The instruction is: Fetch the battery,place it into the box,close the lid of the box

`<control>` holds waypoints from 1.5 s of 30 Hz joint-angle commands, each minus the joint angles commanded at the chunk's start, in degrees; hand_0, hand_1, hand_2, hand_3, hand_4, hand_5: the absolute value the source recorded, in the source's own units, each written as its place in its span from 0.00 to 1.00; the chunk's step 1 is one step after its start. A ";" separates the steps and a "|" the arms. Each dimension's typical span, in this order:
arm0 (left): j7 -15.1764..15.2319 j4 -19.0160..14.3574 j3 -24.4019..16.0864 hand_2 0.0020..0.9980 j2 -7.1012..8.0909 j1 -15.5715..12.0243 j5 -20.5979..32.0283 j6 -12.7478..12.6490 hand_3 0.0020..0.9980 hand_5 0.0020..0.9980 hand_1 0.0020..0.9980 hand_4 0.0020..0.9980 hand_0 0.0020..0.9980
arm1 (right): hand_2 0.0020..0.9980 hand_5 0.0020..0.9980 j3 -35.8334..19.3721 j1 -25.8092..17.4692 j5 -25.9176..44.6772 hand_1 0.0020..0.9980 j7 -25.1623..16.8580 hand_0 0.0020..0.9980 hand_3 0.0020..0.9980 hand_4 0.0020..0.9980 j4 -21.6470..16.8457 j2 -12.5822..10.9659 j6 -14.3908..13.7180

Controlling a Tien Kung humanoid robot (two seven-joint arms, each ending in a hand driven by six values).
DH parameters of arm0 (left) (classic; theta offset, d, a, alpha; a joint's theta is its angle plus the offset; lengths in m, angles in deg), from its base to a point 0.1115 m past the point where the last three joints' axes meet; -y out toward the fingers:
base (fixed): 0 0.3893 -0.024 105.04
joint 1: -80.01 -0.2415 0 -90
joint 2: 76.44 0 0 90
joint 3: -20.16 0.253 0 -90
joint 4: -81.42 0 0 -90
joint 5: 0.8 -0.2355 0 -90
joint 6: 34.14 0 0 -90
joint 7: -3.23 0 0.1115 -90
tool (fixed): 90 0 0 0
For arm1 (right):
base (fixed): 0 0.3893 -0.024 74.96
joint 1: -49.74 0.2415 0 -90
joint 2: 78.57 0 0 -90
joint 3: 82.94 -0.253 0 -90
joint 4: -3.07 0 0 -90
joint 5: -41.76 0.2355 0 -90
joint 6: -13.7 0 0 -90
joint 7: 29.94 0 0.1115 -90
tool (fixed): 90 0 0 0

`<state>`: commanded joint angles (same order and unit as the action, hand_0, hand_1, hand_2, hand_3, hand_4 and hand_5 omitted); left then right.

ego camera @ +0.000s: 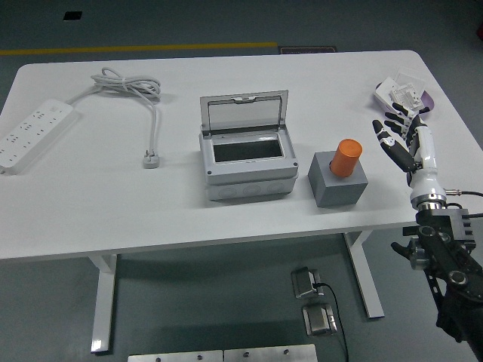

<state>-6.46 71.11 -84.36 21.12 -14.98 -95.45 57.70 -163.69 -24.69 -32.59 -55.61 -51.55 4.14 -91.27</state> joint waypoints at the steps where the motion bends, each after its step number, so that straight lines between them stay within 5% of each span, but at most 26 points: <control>1: 0.07 0.00 0.02 0.68 0.00 0.03 -0.02 0.00 0.69 0.19 0.67 0.70 0.64 | 0.75 0.38 0.01 0.17 -0.07 0.74 -0.11 0.81 0.84 0.84 0.26 0.11 -0.10; 11: 0.16 0.00 0.91 0.68 -0.28 0.02 0.13 0.00 0.69 0.19 0.67 0.70 0.64 | 0.75 0.42 0.82 2.41 -1.09 0.74 -0.65 0.79 0.87 0.86 2.12 1.33 -0.59; 45: 0.10 0.00 1.38 0.68 -1.24 -0.13 0.55 0.28 0.69 0.19 0.67 0.70 0.64 | 0.76 0.42 8.33 -0.45 -2.53 0.75 0.23 0.75 0.88 0.89 0.74 1.98 1.42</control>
<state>-6.35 71.11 -82.98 19.88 -15.11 -94.90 57.98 -155.36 -25.14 -35.12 -55.38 -50.81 6.12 -89.85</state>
